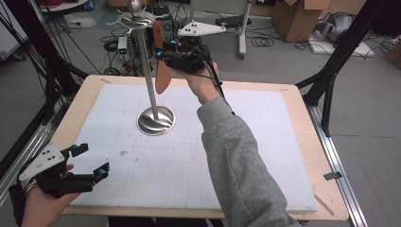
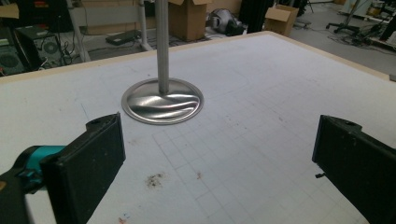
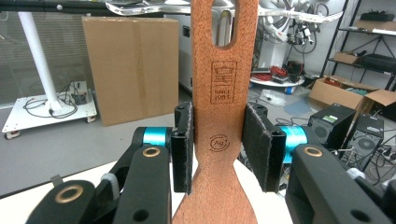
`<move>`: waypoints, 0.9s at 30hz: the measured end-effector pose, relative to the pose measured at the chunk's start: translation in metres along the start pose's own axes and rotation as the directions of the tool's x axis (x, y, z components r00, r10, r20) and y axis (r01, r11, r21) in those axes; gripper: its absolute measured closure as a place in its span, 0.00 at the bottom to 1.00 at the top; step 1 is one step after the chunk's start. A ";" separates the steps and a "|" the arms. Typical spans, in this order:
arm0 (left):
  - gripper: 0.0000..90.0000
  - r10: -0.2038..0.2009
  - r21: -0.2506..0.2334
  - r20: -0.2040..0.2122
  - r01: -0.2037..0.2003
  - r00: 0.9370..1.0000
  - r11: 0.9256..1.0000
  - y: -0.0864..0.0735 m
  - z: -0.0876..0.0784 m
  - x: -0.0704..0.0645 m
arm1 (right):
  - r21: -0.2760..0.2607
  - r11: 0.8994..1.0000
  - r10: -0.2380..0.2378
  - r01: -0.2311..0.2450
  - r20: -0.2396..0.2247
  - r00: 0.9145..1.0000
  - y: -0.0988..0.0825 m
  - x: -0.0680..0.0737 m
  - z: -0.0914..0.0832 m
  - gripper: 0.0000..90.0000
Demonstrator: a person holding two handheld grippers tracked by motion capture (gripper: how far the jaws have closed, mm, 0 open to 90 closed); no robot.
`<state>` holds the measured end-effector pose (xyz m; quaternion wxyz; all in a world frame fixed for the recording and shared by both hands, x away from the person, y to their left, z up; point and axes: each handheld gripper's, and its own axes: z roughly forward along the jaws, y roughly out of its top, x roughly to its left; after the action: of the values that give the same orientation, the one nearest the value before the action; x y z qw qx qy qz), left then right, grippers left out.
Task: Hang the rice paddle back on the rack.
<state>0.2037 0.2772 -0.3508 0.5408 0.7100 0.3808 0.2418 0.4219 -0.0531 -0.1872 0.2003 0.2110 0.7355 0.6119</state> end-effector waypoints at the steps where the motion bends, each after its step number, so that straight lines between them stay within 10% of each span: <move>1: 0.03 -0.002 -0.001 0.002 0.002 1.000 1.000 0.000 0.000 0.000 | 0.001 1.000 0.000 0.000 0.003 1.000 0.000 0.000 0.000 0.72; 27: 0.03 0.002 0.016 0.015 -0.002 1.000 1.000 -0.001 0.005 -0.002 | 0.014 1.000 0.016 -0.016 -0.020 1.000 -0.005 -0.001 0.006 0.71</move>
<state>0.2055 0.2728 -0.3533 0.5377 0.7163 0.3782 0.2341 0.4255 -0.0491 -0.1933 0.1865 0.2119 0.7400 0.6105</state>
